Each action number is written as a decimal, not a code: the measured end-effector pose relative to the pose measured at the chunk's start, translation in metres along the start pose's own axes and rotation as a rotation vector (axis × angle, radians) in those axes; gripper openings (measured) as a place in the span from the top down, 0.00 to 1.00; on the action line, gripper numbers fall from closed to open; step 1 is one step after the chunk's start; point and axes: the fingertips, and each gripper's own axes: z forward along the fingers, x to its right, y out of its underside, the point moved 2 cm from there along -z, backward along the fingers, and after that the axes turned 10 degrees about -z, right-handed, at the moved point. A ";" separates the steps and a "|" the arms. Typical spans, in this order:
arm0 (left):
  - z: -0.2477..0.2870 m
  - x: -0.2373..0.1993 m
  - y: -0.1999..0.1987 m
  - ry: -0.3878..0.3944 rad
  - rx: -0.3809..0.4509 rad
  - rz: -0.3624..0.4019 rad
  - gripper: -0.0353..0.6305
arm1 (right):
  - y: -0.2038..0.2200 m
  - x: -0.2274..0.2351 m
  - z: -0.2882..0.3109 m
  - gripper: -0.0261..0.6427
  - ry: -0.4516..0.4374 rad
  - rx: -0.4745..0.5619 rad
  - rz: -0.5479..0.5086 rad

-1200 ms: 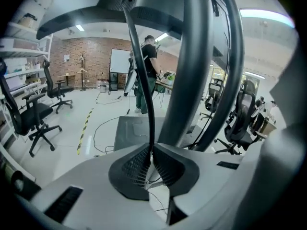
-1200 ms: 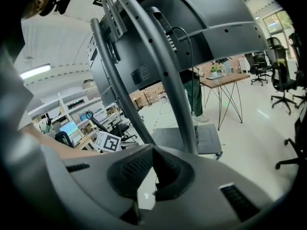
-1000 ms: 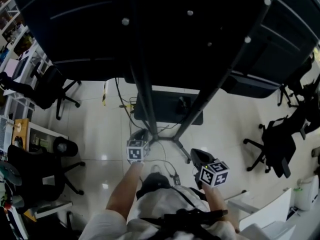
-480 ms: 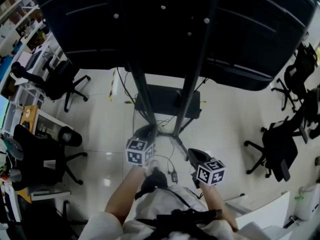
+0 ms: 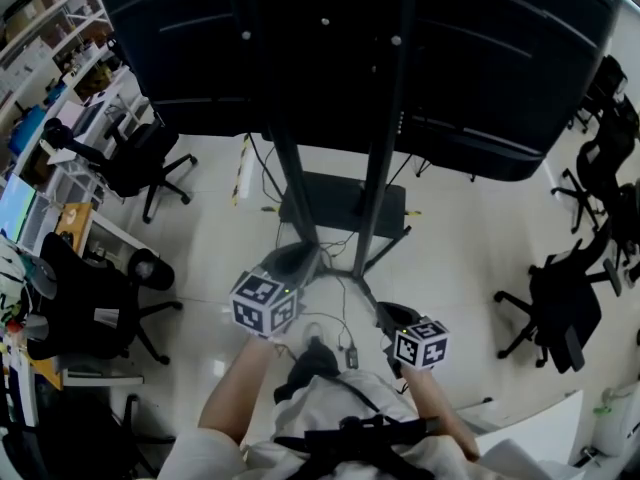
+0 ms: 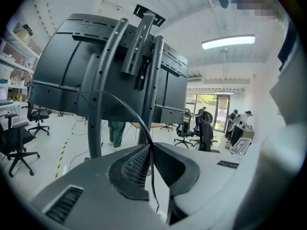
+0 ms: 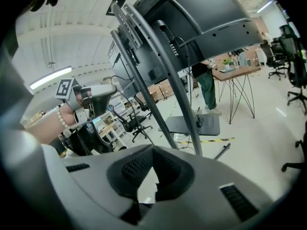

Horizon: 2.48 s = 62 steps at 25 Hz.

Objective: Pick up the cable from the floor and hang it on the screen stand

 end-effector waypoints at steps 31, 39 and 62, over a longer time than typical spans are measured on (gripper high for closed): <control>-0.032 0.023 -0.185 0.081 0.191 0.150 0.92 | -0.028 0.014 0.048 0.93 0.034 0.003 -0.092; -0.029 0.042 -0.214 0.121 0.231 0.173 0.92 | -0.063 -0.007 0.078 0.67 0.029 0.047 -0.188; -0.064 0.063 -0.288 0.250 0.343 0.237 0.92 | -0.071 0.001 0.162 0.67 0.114 -0.016 -0.328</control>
